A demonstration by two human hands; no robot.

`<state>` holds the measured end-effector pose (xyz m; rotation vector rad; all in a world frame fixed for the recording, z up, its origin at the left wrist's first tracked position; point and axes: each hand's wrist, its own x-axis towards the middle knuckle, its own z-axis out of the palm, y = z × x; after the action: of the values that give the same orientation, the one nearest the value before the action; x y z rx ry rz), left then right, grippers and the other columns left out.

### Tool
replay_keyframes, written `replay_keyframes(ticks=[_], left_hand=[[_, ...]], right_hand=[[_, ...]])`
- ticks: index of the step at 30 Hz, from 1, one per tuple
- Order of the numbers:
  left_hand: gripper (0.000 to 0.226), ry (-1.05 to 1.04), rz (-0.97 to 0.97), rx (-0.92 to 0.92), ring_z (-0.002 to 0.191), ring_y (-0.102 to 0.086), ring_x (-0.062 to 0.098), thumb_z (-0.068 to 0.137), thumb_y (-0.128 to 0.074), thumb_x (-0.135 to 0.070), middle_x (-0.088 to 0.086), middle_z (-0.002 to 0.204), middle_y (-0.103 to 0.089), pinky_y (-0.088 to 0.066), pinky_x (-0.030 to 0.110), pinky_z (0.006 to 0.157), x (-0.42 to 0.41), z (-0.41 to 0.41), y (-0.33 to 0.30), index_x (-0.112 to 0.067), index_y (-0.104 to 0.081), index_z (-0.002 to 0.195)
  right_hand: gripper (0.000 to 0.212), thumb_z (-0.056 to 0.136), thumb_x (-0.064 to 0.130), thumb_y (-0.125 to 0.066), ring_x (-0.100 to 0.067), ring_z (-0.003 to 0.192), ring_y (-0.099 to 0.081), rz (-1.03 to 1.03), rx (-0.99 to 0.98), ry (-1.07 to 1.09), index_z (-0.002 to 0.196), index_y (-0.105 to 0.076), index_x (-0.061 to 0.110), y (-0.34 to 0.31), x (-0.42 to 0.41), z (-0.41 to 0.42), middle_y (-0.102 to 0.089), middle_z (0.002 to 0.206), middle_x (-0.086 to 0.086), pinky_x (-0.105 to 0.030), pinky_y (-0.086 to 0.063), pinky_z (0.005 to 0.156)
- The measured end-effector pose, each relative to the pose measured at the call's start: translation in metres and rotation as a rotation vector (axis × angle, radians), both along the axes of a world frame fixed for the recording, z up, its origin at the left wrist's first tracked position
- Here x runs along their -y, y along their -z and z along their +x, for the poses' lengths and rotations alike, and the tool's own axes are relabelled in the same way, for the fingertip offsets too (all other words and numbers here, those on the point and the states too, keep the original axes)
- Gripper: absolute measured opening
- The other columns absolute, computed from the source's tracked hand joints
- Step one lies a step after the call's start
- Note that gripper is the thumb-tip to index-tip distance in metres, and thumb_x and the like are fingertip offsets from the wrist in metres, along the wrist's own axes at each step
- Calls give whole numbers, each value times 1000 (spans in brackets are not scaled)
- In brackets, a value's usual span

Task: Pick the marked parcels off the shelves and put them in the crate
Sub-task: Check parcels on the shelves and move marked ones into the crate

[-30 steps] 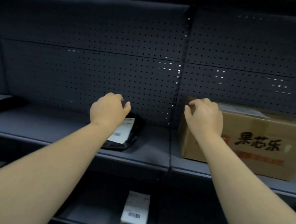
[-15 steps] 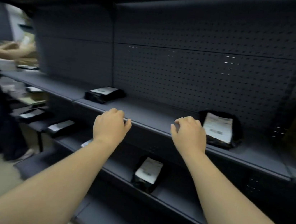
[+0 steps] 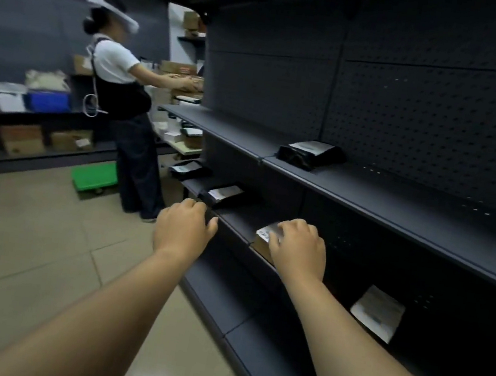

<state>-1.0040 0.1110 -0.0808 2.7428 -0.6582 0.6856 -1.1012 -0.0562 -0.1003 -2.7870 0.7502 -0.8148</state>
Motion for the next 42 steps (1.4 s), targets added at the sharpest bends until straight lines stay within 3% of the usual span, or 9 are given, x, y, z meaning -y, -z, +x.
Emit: replay_keyframes(ticks=[11,19,32,42], left_hand=[[39,-156,-1,-44,99,-59,24,92,-45,-44,2,112,-62,-44,34,77,-43,126,28,-20,-59,121],[35,-214,58,-32,92,-60,22,92,-43,-44,0,106,-64,-41,32,72,-33,260,28,-19,-62,109],[36,-244,105,-72,96,-58,20,92,-43,-48,-1,105,-62,-41,32,74,-50,407,44,-21,-60,110],[30,-128,169,-49,94,-57,21,91,-45,-46,-1,101,-61,-38,31,74,-101,543,50,-21,-59,100]], right_hand=[[35,94,38,-46,-20,118,-45,88,-88,-213,123,-57,21,35,-41,162,-54,125,1,-34,-35,96],[37,94,39,-46,-20,120,-44,96,-131,-250,124,-55,21,40,-31,299,-53,126,1,-34,-35,98],[33,92,38,-48,-21,115,-46,85,-163,-233,118,-58,20,46,-39,457,-55,121,1,-33,-37,92],[34,93,38,-48,-22,116,-46,114,-152,-106,120,-58,20,59,-91,573,-55,122,0,-34,-37,94]])
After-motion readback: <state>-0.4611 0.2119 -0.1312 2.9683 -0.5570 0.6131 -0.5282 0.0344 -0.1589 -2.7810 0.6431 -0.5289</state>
